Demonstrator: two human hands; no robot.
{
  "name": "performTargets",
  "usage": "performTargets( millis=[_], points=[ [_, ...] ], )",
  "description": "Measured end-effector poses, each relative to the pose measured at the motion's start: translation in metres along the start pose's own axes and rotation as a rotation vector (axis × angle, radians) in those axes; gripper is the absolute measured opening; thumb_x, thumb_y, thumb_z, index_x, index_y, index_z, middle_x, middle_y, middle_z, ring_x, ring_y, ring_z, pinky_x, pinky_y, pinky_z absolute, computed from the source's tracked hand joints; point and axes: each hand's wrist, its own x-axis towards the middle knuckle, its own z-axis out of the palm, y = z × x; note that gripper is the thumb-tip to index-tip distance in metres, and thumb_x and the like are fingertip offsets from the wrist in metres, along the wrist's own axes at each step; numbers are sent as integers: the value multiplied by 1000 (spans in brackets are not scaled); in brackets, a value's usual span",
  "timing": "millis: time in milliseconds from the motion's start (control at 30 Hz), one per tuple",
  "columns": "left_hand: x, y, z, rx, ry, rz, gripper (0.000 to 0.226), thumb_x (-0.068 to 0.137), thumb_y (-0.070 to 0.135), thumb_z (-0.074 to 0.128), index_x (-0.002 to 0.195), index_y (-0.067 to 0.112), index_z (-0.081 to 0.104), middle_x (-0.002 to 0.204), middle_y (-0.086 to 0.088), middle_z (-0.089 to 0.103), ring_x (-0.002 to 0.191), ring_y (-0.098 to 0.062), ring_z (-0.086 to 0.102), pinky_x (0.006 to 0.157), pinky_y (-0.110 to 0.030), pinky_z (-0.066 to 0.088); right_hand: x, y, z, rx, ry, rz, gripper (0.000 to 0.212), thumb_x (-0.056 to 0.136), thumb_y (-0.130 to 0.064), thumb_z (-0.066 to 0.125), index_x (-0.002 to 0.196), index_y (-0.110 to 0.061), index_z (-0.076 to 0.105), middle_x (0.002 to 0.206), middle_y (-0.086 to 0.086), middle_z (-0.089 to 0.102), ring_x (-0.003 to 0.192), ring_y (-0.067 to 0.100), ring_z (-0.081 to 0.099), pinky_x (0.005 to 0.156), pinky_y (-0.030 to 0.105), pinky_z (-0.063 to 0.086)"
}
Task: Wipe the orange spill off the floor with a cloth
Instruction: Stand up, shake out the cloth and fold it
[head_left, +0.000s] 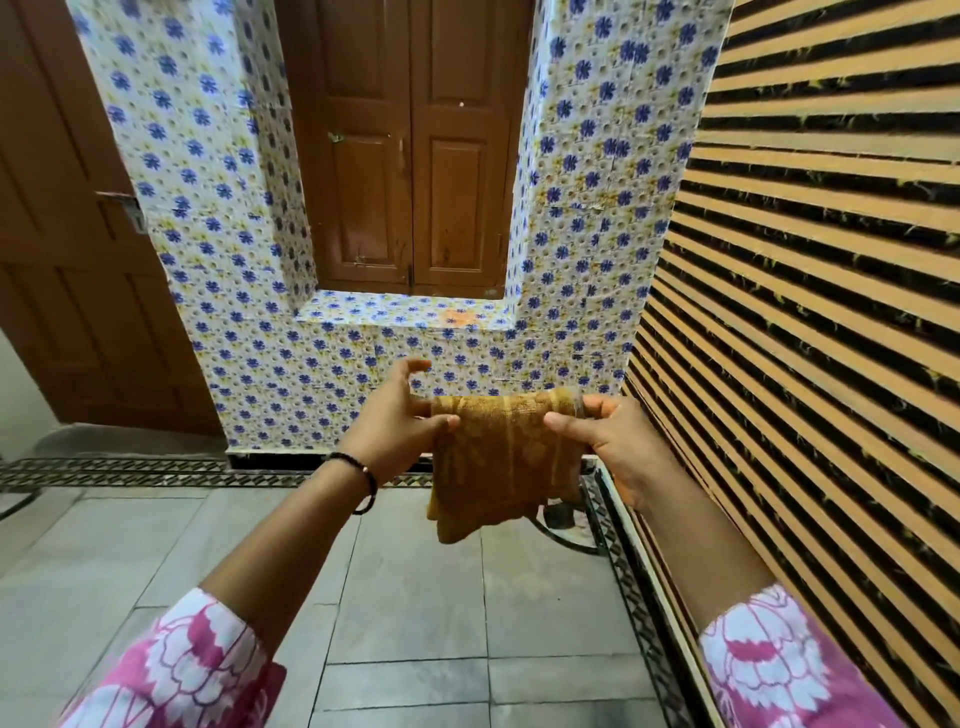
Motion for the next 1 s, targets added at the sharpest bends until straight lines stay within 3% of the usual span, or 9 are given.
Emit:
performTargets(
  millis=[100, 233, 367, 500, 600, 667, 800, 900, 1000],
  points=[
    [-3, 4, 2, 49, 60, 188, 38, 88, 6, 63, 115, 29, 52, 101, -5, 70, 92, -16, 68, 75, -31, 58, -4, 2, 6, 34, 122, -163, 22, 74, -16, 76, 94, -10, 72, 102, 13, 70, 95, 24, 68, 71, 29, 57],
    [-9, 11, 3, 73, 130, 444, 34, 82, 10, 72, 103, 34, 59, 109, 5, 64, 103, -5, 61, 86, -18, 50, -16, -4, 12, 242, 193, -302, 27, 77, -12, 73, 104, -11, 69, 107, 15, 68, 98, 26, 67, 84, 42, 56],
    [-16, 22, 4, -18, 157, 625, 54, 70, 23, 78, 117, 31, 52, 111, 2, 63, 106, -8, 60, 94, -20, 46, -25, -18, 13, 184, 239, -466, 28, 69, -43, 78, 96, -46, 69, 130, 10, 56, 115, 26, 58, 97, 49, 48],
    [-23, 29, 11, -207, 173, 643, 71, 68, 26, 78, 132, 35, 46, 119, -7, 62, 119, -20, 55, 104, -37, 42, -37, -27, 13, 287, 175, -501, 50, 69, -47, 78, 114, -28, 66, 116, 13, 65, 106, 31, 63, 95, 55, 47],
    [-31, 39, 17, -370, 83, 657, 85, 72, 19, 76, 142, 40, 33, 123, -8, 62, 118, -32, 56, 101, -56, 43, -45, -33, 12, 439, 81, -447, 50, 57, -55, 82, 98, -29, 71, 99, 6, 71, 100, 29, 66, 88, 54, 51],
    [-35, 45, 19, -450, 36, 658, 89, 75, 15, 72, 146, 39, 24, 124, -7, 61, 106, -25, 61, 91, -50, 51, -48, -34, 13, 429, 11, -435, 45, 55, -49, 85, 96, -35, 70, 100, 4, 71, 102, 28, 66, 84, 50, 54],
    [-36, 49, 20, -446, 71, 608, 84, 81, -2, 65, 145, 36, 26, 113, 0, 68, 100, -16, 66, 83, -33, 55, -49, -32, 13, 389, -38, -475, 40, 73, -8, 71, 103, -34, 67, 106, 7, 71, 104, 31, 65, 83, 47, 54],
    [-36, 48, 18, -391, 165, 517, 62, 81, -3, 66, 133, 25, 44, 92, 3, 74, 93, -12, 69, 80, -28, 56, -49, -33, 9, 344, 18, -525, 29, 75, -12, 70, 94, -35, 72, 99, 1, 73, 100, 25, 67, 84, 41, 53],
    [-38, 42, 13, -224, 190, 509, 40, 77, 14, 74, 113, 26, 60, 93, 6, 74, 94, -12, 69, 90, -43, 54, -49, -31, 0, 317, 38, -523, 14, 73, -25, 72, 87, -27, 74, 89, 3, 73, 93, 27, 68, 83, 45, 54]
  ],
)
